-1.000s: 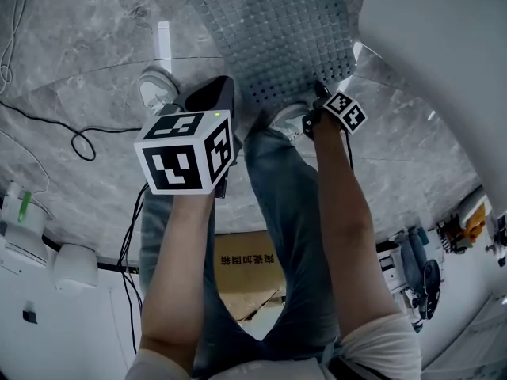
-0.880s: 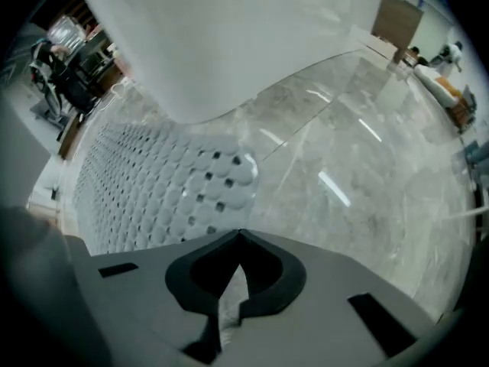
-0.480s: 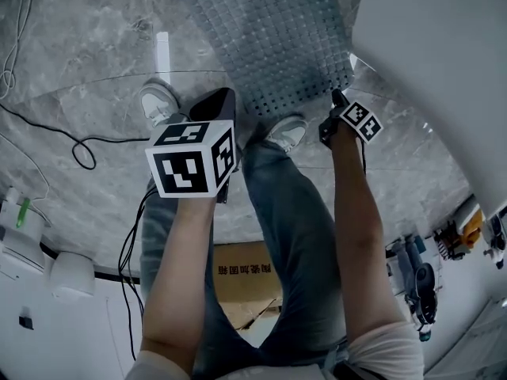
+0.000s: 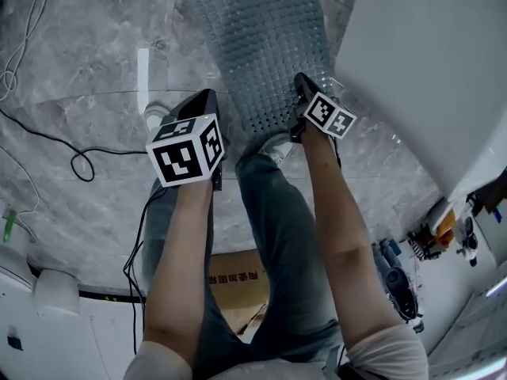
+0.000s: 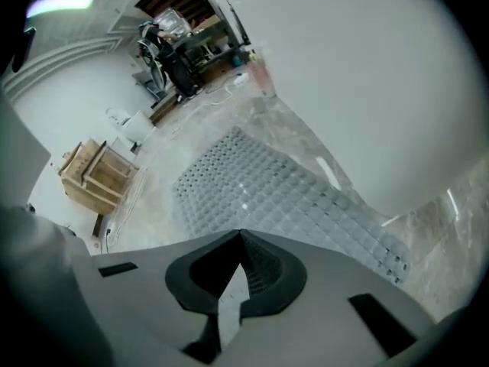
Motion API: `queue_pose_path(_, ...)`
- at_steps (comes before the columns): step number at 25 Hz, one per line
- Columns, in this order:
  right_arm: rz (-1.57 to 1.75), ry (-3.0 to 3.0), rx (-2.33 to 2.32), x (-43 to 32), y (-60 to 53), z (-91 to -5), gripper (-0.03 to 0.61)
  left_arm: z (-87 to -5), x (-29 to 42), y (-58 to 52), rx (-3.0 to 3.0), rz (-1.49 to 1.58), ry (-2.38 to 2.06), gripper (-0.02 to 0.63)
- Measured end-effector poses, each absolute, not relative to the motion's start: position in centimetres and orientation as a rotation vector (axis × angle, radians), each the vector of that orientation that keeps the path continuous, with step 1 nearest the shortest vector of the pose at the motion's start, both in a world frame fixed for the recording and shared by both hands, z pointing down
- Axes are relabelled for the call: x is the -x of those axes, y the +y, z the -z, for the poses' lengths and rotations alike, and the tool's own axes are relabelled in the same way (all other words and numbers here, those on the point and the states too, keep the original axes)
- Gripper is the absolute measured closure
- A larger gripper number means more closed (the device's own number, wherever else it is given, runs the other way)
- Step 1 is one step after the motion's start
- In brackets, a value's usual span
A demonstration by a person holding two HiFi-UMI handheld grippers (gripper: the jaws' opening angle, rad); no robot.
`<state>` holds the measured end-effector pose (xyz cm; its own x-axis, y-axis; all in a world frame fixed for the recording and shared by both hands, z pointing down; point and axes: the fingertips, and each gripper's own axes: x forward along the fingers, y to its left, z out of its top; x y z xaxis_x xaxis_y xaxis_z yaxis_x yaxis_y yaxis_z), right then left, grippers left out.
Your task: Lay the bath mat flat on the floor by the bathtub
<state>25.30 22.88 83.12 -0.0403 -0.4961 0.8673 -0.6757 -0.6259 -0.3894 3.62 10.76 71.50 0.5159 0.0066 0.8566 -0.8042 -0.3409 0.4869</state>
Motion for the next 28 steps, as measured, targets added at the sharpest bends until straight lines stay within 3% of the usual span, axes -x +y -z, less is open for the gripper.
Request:
queue_pose_path(13,-1.424,-1.593,-1.798,-18.2,-3.2,-79.6,0.557,-74.4,5.2,0.0,-1.557,-0.865,-0.837,0.597)
queue_pose_path(28,-1.557,-1.534,-1.643,-16.8,-16.3,-94.5,0.555,-78.7,7.0,-16.7,-1.649,-0.908,-0.877,0.597)
